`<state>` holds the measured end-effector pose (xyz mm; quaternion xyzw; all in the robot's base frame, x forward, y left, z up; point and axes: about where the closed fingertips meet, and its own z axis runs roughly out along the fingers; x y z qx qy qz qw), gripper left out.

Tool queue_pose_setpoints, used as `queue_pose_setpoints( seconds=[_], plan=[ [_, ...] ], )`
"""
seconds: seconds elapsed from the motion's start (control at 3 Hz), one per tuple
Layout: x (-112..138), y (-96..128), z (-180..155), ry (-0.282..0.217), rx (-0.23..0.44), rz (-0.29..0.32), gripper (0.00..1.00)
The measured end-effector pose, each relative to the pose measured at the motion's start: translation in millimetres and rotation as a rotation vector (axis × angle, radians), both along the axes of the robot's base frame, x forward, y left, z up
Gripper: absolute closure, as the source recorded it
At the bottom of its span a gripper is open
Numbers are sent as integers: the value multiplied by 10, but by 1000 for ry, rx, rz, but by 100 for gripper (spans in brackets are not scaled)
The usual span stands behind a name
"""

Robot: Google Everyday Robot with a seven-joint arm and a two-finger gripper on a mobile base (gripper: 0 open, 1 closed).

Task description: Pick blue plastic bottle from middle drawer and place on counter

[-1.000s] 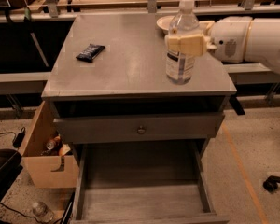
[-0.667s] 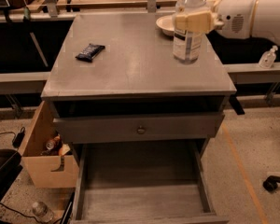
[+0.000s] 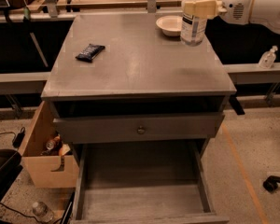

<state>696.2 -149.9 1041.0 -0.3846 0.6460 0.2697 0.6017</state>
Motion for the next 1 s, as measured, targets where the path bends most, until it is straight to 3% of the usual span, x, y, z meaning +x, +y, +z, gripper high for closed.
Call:
queue_pose_setpoints(
  seconds=[0.33,1.0],
  plan=[
    [232,-16,-212,9,15,32,100],
    [499,15,-860,105,38,78,100]
  ],
)
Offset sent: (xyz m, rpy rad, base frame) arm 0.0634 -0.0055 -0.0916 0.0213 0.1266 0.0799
